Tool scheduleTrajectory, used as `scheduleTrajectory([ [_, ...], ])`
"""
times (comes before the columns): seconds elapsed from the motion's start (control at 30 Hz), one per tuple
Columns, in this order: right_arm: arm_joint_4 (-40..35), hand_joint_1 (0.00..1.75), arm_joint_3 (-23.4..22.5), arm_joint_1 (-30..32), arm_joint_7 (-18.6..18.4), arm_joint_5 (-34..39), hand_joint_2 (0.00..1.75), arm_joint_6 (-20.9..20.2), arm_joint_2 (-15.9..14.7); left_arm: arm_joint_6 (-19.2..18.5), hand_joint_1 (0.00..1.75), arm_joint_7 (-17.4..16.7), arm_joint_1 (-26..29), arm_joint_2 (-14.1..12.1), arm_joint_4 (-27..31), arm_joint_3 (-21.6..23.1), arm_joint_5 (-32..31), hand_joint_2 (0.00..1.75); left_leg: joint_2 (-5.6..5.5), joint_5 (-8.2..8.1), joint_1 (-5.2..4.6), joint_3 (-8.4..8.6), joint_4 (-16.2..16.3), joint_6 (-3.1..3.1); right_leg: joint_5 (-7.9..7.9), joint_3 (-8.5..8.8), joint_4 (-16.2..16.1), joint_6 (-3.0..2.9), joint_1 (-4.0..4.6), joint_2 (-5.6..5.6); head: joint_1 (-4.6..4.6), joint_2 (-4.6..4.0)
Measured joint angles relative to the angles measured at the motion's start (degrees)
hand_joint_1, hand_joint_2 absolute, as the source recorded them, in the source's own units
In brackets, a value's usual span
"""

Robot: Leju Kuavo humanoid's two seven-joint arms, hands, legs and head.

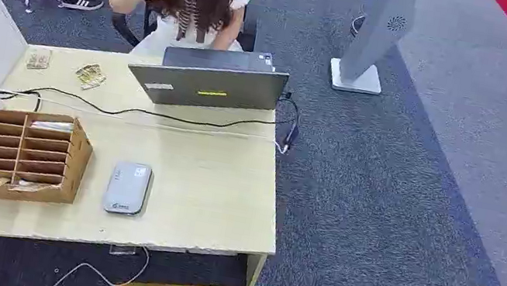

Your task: Pass the card to the sensor for recognition and then transmit it.

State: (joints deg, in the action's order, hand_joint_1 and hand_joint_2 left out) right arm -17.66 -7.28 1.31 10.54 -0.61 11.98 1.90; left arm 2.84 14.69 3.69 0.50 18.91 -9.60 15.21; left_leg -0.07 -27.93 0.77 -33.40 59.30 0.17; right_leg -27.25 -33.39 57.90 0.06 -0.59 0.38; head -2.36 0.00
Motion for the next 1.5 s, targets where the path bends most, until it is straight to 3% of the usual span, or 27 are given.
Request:
scheduleTrajectory([
  [0.23,1.7,0.00,-2.6,-1.0,0.9,-0.2,1.75,7.7,0.7,1.8,0.00,8.4,-0.8,0.4,0.6,-2.4,1.2,1.75,0.01,-0.01,0.00,-0.01,0.0,0.00,0.00,-0.01,0.0,0.00,0.00,0.01,0.02,0.00],
  [0.4,2.5,0.00,-3.6,-1.3,-1.7,-0.6,1.75,11.1,1.1,-0.3,0.00,11.4,-0.2,1.5,5.3,-4.7,0.4,1.75,0.00,-0.01,-0.01,-0.01,0.0,0.00,0.00,0.00,0.0,0.00,-0.01,-0.01,0.00,0.00],
  [0.63,3.2,0.00,-3.8,-1.3,-5.4,-1.6,1.75,11.7,1.6,-4.3,0.00,13.2,1.9,4.2,14.8,-7.2,-0.9,1.75,-0.01,-0.01,-0.02,-0.01,0.0,0.00,0.00,0.00,0.0,0.00,-0.02,-0.01,0.02,0.00],
  [1.27,4.7,0.00,-3.8,-1.3,-11.8,-5.0,1.75,10.1,3.3,-11.1,0.00,18.6,11.1,11.6,54.9,-6.3,-5.2,1.75,0.00,-0.01,-0.02,-0.01,0.0,0.01,-0.01,0.00,0.0,0.00,-0.01,-0.01,0.02,0.00],
  [1.4,5.0,0.00,-3.8,-1.5,-12.6,-6.2,1.75,10.1,3.7,-10.6,0.00,19.8,12.0,11.7,63.5,-4.1,-6.8,1.75,0.00,-0.01,-0.01,0.00,0.0,0.00,0.00,0.00,0.0,0.00,-0.01,-0.01,0.00,0.00],
  [1.5,5.2,0.00,-3.2,-1.6,-13.4,-7.5,1.75,9.9,4.0,-8.1,0.00,20.4,11.9,11.6,68.6,-2.4,-8.8,1.75,0.00,-0.01,-0.02,0.01,0.0,0.00,0.00,0.00,0.0,0.00,-0.01,-0.01,0.02,0.00],
])
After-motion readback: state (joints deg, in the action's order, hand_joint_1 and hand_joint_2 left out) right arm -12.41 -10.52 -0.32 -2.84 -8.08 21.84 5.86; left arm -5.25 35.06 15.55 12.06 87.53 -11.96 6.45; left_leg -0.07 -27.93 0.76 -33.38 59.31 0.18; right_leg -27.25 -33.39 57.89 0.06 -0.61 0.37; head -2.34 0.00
